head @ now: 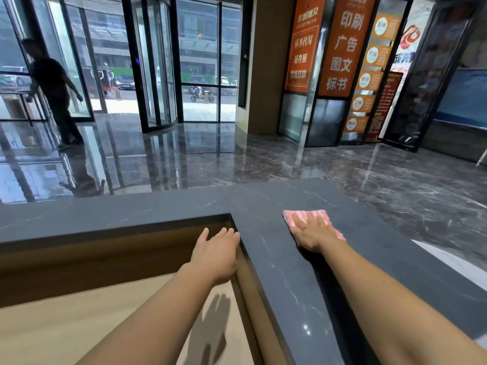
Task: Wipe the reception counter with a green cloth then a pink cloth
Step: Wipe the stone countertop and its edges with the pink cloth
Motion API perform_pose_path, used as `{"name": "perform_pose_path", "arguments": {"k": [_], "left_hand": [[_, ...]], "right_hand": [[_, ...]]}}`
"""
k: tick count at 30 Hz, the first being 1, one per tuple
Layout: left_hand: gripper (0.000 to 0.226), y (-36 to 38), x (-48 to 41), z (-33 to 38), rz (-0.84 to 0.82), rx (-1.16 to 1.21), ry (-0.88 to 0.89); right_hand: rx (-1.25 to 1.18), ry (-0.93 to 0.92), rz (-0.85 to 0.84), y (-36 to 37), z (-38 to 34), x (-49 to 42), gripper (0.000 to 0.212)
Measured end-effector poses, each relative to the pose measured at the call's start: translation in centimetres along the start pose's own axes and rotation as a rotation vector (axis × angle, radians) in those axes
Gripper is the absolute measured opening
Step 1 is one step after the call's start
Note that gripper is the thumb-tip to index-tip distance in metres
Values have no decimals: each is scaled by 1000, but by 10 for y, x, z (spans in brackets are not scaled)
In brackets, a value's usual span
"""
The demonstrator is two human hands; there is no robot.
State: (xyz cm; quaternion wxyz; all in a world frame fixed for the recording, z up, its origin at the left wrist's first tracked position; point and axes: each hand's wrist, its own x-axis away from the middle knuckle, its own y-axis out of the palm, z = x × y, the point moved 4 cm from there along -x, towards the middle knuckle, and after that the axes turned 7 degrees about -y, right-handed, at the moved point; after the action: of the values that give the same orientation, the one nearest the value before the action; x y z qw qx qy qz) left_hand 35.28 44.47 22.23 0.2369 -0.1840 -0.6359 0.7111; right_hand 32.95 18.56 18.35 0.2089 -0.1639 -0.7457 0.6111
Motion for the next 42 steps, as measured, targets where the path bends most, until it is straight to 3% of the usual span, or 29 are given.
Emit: {"name": "perform_pose_path", "arguments": {"k": [3,9,17,20,26,32,37,42], "left_hand": [[64,-1,15,2,2,4,-29],[62,-7,30,17,-2,22,-86],[43,-12,-12,52,50,98,-101],[40,-5,-36,58,40,168,-134],[61,8,-90,67,-3,101,-225],[49,22,-127,76,-8,115,-266],[52,27,-151,92,-16,136,-267],[50,30,-166,97,-23,129,-278]], "right_hand": [[6,-5,-95,6,-17,19,56],[139,-395,-162,18,-89,59,53],[128,-533,-212,17,-80,25,55],[109,-543,-219,9,-75,4,54],[71,-457,-152,-10,-26,-82,56],[39,-326,-36,-28,51,-144,69],[60,-241,-178,-27,54,-130,54],[61,-488,-220,-14,-5,-122,52]]}}
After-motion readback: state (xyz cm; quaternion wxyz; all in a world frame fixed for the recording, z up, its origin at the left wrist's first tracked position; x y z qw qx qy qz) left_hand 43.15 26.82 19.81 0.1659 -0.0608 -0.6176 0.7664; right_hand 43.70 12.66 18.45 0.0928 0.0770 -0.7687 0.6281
